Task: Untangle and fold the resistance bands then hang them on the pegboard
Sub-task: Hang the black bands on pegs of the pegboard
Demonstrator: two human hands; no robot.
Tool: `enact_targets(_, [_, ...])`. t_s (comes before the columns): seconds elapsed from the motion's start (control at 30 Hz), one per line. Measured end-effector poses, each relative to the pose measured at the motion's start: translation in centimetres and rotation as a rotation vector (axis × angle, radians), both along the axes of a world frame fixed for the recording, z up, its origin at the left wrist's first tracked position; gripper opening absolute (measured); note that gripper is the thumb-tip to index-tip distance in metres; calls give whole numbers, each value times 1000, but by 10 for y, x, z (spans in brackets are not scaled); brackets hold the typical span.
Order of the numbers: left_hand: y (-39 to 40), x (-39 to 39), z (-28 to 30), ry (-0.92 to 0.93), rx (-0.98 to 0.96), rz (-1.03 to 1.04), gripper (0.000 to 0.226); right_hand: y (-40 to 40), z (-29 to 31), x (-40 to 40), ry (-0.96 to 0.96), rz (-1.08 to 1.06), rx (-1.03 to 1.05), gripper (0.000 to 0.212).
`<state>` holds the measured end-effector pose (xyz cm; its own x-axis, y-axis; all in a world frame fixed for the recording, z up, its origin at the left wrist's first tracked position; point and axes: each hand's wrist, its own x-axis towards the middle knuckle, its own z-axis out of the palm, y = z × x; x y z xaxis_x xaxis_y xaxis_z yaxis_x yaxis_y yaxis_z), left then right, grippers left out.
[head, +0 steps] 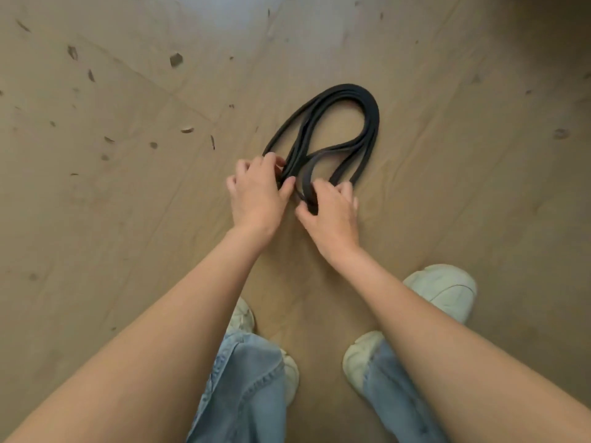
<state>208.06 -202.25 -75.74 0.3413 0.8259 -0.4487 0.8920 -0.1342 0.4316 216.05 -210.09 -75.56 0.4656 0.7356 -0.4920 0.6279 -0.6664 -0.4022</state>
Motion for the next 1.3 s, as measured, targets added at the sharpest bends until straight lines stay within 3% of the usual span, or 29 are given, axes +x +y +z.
enact_targets(0.1, [3, 7, 1, 31, -51, 65, 22, -8, 17, 23, 117, -197, 29, 25])
enact_targets(0.23, [13, 12, 4, 20, -209, 174, 25, -7, 28, 44, 272, -324, 9, 23])
enact_targets(0.37, [16, 11, 3, 94, -171, 41, 24, 4, 30, 36, 431, -512, 16, 30])
enact_targets(0.53, [19, 14, 3, 159, -177, 100, 22, 14, 20, 22, 518, -659, 5, 34])
enact_targets(0.77, [2, 8, 8, 191, -18, 71, 24, 31, 5, 20, 325, -615, -73, 36])
enact_targets(1.03, [6, 5, 8, 70, -78, 142, 23, 50, -6, 12, 325, -685, -178, 48])
enact_targets(1.17, [11, 6, 6, 168, -77, 110, 20, 55, -3, 8, 401, -753, -188, 58])
enact_targets(1.23, [12, 10, 7, 190, -117, 141, 20, 57, -5, 7, 409, -801, -189, 48])
enact_targets(1.3, [11, 14, 7, 98, -156, 265, 24, 56, -5, 9, 438, -882, -180, 27])
